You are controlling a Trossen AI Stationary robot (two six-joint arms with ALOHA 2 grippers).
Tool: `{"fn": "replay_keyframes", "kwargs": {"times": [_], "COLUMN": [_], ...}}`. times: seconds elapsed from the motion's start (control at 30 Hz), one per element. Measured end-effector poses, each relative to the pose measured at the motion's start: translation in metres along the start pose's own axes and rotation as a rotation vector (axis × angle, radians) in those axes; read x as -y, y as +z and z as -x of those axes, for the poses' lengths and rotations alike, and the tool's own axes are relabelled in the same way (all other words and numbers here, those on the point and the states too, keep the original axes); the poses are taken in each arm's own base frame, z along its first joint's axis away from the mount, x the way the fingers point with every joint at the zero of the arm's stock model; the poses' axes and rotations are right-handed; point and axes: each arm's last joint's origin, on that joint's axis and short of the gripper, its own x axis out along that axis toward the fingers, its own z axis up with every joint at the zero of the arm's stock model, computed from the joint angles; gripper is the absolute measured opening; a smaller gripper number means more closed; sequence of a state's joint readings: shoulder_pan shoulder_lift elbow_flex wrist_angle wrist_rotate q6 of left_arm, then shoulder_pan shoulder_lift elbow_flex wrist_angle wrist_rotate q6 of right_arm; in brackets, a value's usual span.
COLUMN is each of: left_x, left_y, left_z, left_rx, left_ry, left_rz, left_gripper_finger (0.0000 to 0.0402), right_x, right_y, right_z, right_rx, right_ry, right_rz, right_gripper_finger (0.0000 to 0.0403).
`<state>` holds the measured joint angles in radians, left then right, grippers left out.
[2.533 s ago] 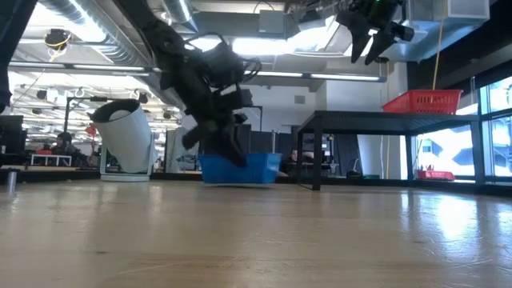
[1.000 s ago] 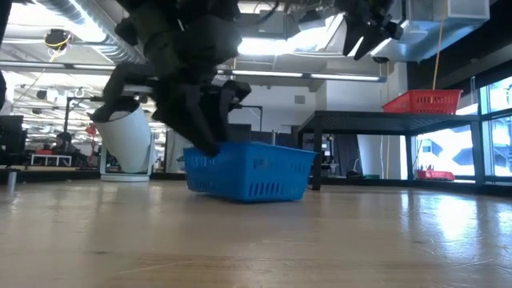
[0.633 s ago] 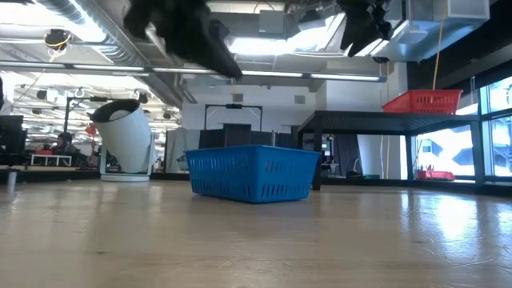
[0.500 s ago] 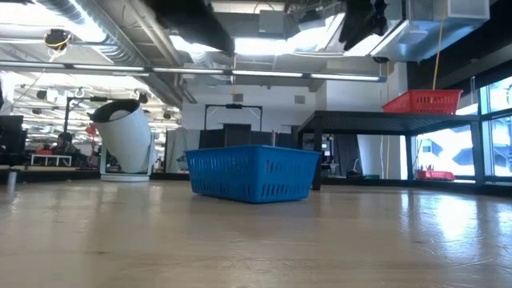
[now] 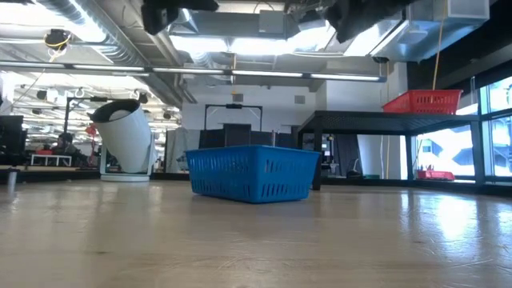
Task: Pick & Place Office Desk Supplies
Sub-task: Put the blue bin with rubber bands on the shelf
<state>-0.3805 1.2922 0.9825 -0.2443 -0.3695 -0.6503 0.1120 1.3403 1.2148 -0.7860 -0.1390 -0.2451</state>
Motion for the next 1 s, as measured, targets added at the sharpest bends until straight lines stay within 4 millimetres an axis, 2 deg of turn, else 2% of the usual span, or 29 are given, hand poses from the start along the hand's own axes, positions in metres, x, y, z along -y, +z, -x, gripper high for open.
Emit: {"fn": "replay_keyframes", "kwargs": {"times": [0.1, 0.3, 0.6, 0.73, 1.0], "left_x": [0.005, 0.013, 0.016, 0.016, 0.016], "left_y": [-0.004, -0.009, -0.012, -0.012, -0.012], "left_z": [0.002, 0.006, 0.009, 0.009, 0.009], "left_rx": [-0.008, -0.019, 0.009, 0.028, 0.028], "left_ry": [-0.017, -0.036, -0.019, -0.003, 0.000], "left_rz": [0.067, 0.254, 0.295, 0.295, 0.293], "left_gripper_finger": [0.0106, 0.0100, 0.0098, 0.0098, 0.0098], "right_x": [-0.012, -0.022, -0.021, -0.018, -0.016], "right_y": [-0.004, -0.005, -0.022, -0.025, -0.029], "right_z": [-0.022, -0.068, -0.136, -0.152, -0.168], "right_rx": [0.084, 0.115, -0.073, -0.091, -0.111], "right_ry": [0.010, -0.005, 0.007, -0.054, -0.089], "right_rz": [0.102, 0.123, 0.158, 0.168, 0.222], "right_gripper_finger": [0.0197, 0.0197, 0.0197, 0.0197, 0.0197]}}
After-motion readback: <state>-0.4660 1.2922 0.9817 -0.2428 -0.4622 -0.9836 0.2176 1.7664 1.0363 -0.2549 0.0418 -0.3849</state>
